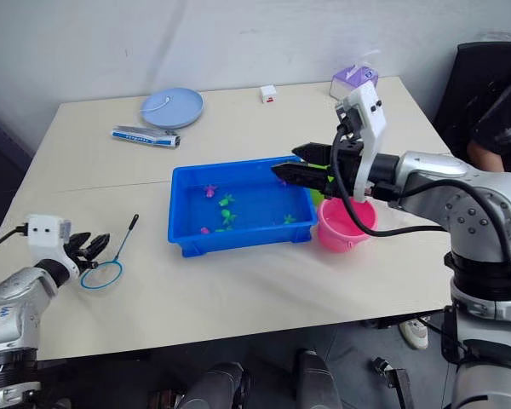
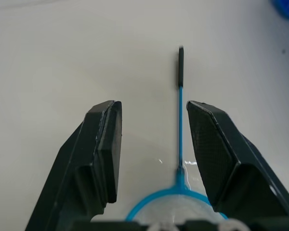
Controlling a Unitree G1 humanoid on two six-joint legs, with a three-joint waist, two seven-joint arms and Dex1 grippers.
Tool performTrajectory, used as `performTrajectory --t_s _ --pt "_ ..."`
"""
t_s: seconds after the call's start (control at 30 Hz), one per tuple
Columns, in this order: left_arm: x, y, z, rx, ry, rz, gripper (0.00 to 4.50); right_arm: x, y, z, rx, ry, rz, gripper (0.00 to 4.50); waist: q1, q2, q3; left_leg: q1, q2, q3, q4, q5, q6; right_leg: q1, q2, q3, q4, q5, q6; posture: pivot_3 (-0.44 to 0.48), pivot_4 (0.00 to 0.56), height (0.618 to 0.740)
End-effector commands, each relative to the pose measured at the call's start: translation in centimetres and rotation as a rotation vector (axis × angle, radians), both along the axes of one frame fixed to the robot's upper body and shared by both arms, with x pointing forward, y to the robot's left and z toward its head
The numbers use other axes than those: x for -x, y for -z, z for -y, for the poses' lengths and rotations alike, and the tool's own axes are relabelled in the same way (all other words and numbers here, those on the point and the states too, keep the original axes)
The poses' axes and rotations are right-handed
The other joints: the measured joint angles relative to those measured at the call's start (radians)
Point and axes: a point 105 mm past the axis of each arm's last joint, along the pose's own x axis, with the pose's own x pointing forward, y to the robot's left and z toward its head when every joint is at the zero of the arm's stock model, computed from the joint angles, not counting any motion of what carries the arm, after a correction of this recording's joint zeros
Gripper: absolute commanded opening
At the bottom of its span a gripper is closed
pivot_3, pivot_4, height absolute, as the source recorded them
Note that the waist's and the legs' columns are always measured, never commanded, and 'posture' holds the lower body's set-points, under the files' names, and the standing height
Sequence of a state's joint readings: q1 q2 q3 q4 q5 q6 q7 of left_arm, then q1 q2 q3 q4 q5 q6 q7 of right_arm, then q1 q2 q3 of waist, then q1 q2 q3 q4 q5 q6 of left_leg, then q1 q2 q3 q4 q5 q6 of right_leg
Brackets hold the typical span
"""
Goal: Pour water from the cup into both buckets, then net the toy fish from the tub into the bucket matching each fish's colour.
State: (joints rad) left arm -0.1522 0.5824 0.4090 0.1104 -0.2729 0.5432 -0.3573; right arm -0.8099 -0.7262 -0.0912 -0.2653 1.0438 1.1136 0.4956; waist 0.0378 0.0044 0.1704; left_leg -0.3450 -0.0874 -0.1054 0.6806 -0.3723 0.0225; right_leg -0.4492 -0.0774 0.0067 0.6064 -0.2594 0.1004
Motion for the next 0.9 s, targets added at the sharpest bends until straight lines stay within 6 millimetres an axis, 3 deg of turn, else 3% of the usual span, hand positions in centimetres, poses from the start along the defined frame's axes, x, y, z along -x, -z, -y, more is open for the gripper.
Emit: performTrajectory --t_s 0.03,0.2,0.5,0.9 --pt "-0.5 0.0 0.4 -0.004 0.023 0.005 2.4 0.3 -1.4 -0.1 -0.016 -0.011 0.055 4.29 -0.004 0.0 0.0 0.0 0.0 0.0 0.0 0.0 0.0 0.0 0.0 0.0 0.0 0.0 0.0 0.0 0.15 0.74" --pt "-0.9 0.7 1.4 0.019 0.058 -0.033 2.4 0.2 -1.4 0.0 -0.021 -0.002 0.055 4.29 -0.012 -0.001 -0.001 -0.008 -0.001 0.0 0.002 0.0 0.0 -0.01 0.0 0.0 0.004 0.0 0.0 0.0 0.15 0.74" --pt "-0.4 2.3 1.0 0.012 0.057 -0.103 2.4 0.0 -1.5 0.2 -0.027 0.026 0.059 4.29 -0.017 -0.001 -0.001 -0.01 -0.001 0.002 0.002 0.0 0.0 -0.015 -0.001 0.001 0.006 0.0 0.0 0.0 0.15 0.74" --pt "-0.1 2.5 -0.3 -0.013 0.009 -0.125 2.4 -0.1 -1.7 0.3 -0.031 0.045 0.064 4.29 -0.017 -0.001 -0.001 -0.01 -0.001 0.003 0.002 0.0 0.0 -0.015 -0.001 0.001 0.007 0.0 0.0 0.0 0.15 0.74"
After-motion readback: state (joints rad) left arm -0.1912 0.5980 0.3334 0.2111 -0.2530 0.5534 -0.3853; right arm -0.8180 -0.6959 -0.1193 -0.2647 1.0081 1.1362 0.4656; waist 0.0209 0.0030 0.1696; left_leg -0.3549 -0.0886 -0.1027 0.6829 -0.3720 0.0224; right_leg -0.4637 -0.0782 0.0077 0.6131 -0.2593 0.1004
